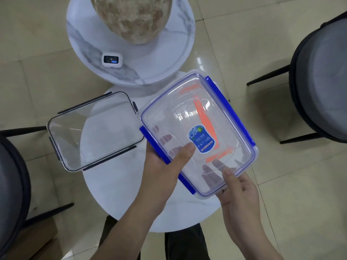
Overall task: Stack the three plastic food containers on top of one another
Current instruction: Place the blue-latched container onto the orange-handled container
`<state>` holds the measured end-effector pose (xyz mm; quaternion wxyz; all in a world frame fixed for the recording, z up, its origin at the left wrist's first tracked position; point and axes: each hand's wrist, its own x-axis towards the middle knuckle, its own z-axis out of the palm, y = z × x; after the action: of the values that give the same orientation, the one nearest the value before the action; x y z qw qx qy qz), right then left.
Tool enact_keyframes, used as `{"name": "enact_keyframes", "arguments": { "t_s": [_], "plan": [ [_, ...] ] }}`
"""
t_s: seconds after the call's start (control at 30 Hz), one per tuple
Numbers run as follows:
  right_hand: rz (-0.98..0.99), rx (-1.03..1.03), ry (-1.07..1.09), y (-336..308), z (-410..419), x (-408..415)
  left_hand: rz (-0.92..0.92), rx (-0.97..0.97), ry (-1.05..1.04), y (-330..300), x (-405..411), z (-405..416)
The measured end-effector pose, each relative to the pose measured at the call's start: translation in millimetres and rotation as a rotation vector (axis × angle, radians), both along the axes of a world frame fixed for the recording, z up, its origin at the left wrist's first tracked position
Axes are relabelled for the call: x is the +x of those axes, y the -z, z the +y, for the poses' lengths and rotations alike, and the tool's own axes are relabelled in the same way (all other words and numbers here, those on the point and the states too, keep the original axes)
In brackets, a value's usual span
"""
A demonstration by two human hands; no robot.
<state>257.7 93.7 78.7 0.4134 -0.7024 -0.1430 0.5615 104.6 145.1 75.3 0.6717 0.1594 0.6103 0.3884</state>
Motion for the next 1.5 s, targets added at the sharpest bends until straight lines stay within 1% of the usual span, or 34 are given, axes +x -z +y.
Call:
{"name": "enact_keyframes", "arguments": {
  "t_s": [0.07, 0.2, 0.3, 0.37, 0.5, 0.67, 0.73, 0.87, 1.07, 1.23, 1.33, 1.4, 1.5],
  "plan": [
    [-0.048, -0.005, -0.078, 1, -1, 6, -0.014, -0.015, -0.012, 1, -2, -3],
    [-0.081, 0.016, -0.193, 0, -2, 17, 0.064, -0.025, -0.015, 6, -11, -2],
    [-0.099, 0.085, -0.173, 2, 9, 23, 0.128, -0.01, 0.001, 7, -11, 1],
    [-0.123, 0.128, -0.167, 3, 21, 25, 0.134, 0.02, 0.01, 7, -7, 3],
    [-0.286, 0.184, -0.264, 6, 48, 28, 0.182, 0.037, -0.002, 11, 12, 11],
    [-0.399, 0.2, -0.353, 20, 87, 48, 0.326, 0.038, -0.034, 25, 39, 34],
    [-0.432, 0.2, -0.398, 28, 99, 54, 0.334, 0.028, -0.049, 30, 47, 42],
    [-0.445, 0.191, -0.446, 40, 114, 69, 0.333, -0.014, -0.065, 38, 61, 53],
    [-0.457, 0.167, -0.541, 52, 116, 80, 0.303, -0.071, -0.061, 50, 72, 56],
    [-0.485, 0.106, -0.524, 60, 120, 86, 0.231, -0.215, -0.157, 49, 77, 62],
    [-0.409, 0.063, -0.547, 62, 130, 87, 0.193, -0.284, -0.194, 50, 81, 69],
    [-0.357, 0.049, -0.568, 63, 135, 87, 0.23, -0.3, -0.199, 54, 83, 72],
    [-0.324, 0.004, -0.581, 65, 137, 86, 0.363, -0.27, -0.195, 60, 86, 72]
  ]
}}
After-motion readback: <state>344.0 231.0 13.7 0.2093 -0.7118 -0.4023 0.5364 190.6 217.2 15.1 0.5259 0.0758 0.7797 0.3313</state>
